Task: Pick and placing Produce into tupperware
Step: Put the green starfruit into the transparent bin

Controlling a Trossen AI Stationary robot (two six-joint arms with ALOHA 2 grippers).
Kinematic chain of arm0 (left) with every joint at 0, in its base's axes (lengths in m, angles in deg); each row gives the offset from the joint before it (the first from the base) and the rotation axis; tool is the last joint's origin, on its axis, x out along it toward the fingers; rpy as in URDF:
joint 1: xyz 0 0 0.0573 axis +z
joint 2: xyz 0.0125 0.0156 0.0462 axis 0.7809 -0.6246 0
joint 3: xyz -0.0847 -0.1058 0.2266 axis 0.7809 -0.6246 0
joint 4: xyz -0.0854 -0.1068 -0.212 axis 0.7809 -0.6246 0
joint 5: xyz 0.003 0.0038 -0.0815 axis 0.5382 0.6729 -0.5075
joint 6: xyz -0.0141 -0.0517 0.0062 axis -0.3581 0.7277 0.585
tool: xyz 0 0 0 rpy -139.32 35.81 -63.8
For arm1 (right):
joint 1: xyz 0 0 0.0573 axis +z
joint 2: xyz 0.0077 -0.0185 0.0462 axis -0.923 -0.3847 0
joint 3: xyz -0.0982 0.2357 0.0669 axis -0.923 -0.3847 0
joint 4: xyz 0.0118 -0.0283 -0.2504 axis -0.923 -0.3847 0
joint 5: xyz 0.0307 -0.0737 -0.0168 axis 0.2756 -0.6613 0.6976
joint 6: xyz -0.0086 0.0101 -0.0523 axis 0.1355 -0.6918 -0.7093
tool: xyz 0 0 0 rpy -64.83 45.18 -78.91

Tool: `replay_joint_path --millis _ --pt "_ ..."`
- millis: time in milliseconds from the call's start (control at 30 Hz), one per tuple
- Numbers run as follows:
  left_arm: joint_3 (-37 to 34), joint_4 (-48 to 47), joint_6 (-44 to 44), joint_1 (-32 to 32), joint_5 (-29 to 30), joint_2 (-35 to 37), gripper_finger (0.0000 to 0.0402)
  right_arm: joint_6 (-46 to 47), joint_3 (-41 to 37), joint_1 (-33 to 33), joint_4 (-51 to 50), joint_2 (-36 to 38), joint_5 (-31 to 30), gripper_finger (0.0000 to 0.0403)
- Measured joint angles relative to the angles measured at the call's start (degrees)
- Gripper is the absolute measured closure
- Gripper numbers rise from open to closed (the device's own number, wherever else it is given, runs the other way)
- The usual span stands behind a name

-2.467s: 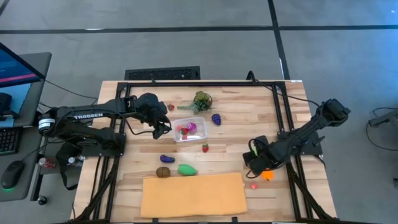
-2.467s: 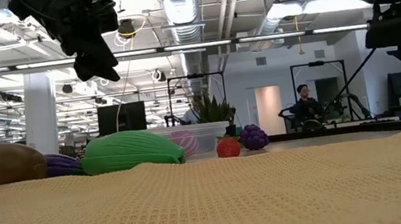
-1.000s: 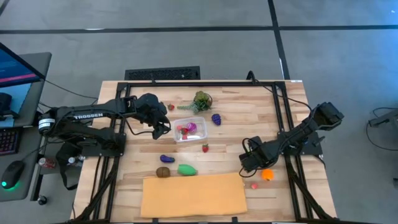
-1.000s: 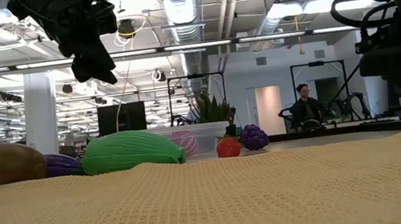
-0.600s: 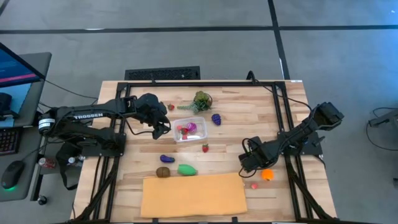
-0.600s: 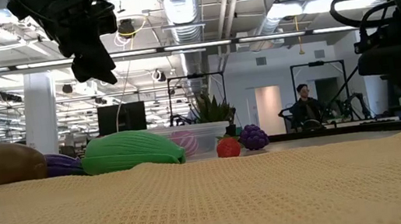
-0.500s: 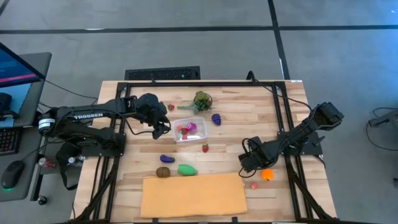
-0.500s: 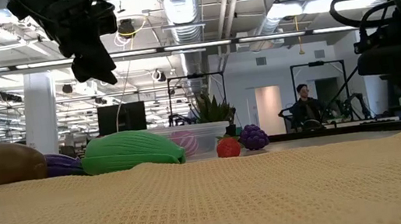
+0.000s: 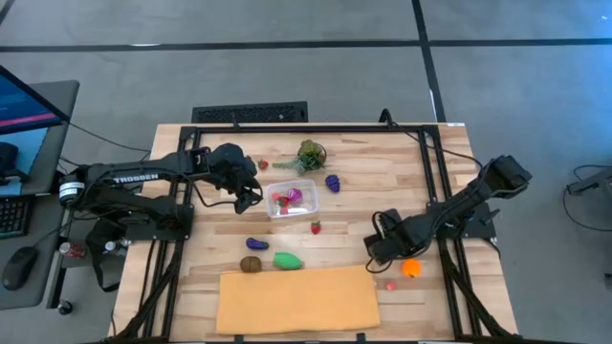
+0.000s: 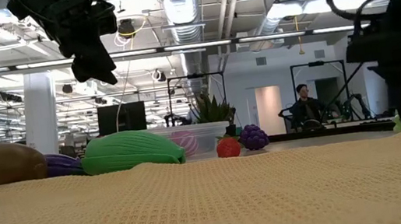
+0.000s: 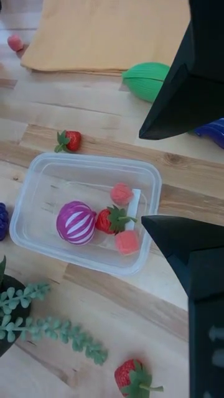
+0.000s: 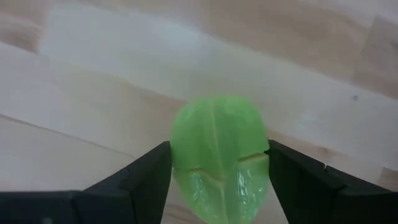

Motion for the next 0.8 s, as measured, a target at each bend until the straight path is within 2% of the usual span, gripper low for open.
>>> replay_joint_path --millis 200,400,800 --pt "0.00 -0.02 0.01 -0.02 0.00 -0.01 0.0201 0.43 0.02 -0.06 -1.51 5.76 -5.40 0.0154" --pt "0.00 0.00 0.03 0.00 0.00 -0.01 0.0201 -4.08 0.02 -1.47 -3.30 8.22 -2.95 0.0154" --pt "0.00 -0.03 0.42 -0.01 -0.01 -0.01 0.0201 -14.64 0.02 -3.80 -0.82 7.52 -2.14 0.0152"
